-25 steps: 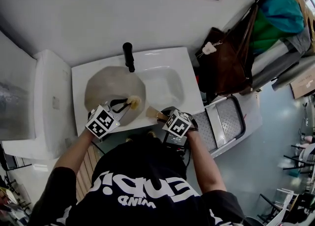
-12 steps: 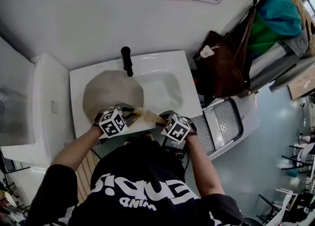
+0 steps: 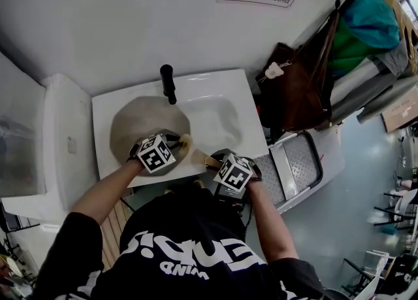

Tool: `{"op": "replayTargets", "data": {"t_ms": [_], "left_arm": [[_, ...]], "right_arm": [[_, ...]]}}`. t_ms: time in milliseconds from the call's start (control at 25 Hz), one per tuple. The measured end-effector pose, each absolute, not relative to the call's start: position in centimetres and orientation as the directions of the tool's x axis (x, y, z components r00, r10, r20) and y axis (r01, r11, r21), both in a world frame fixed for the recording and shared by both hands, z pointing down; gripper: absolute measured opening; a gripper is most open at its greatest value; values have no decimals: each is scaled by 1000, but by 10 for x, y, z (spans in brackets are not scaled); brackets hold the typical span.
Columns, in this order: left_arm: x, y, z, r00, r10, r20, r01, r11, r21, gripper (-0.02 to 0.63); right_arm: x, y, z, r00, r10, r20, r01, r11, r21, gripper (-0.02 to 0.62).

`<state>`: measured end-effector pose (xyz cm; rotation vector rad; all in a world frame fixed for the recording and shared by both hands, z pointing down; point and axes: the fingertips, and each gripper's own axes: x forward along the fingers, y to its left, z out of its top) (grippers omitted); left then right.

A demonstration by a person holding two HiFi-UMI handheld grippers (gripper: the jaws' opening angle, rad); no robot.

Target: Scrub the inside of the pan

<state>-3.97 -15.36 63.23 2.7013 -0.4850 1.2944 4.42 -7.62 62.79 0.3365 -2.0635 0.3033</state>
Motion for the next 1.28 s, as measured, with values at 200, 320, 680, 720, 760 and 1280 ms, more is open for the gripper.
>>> {"op": "replayTargets", "data": {"t_ms": [200, 320, 680, 720, 760, 1280], "left_arm": [[-40, -177, 633, 575, -270, 772, -397, -918, -26, 57], [-41, -193, 634, 563, -298, 771, -438, -899, -28, 57], [-63, -245, 637, 497, -371, 784, -595, -804, -3, 57], [-68, -250, 638, 483, -380, 789, -614, -789, -4, 57], [-75, -255, 640, 466, -392, 794, -638, -770, -6, 57], [-138, -299, 630, 283, -527, 801, -789, -603, -118, 57]], "right_arm": [[44, -77, 626, -476, -112, 872, -357, 931, -75, 164], [44, -76, 626, -477, -112, 872, -356, 931, -75, 164], [45, -76, 625, -475, -114, 873, -356, 932, -73, 164], [45, -76, 625, -476, -113, 872, -356, 932, -74, 164], [45, -76, 625, -477, -112, 872, -356, 932, -75, 164], [45, -76, 625, -472, -103, 875, -354, 931, -82, 164]]}}
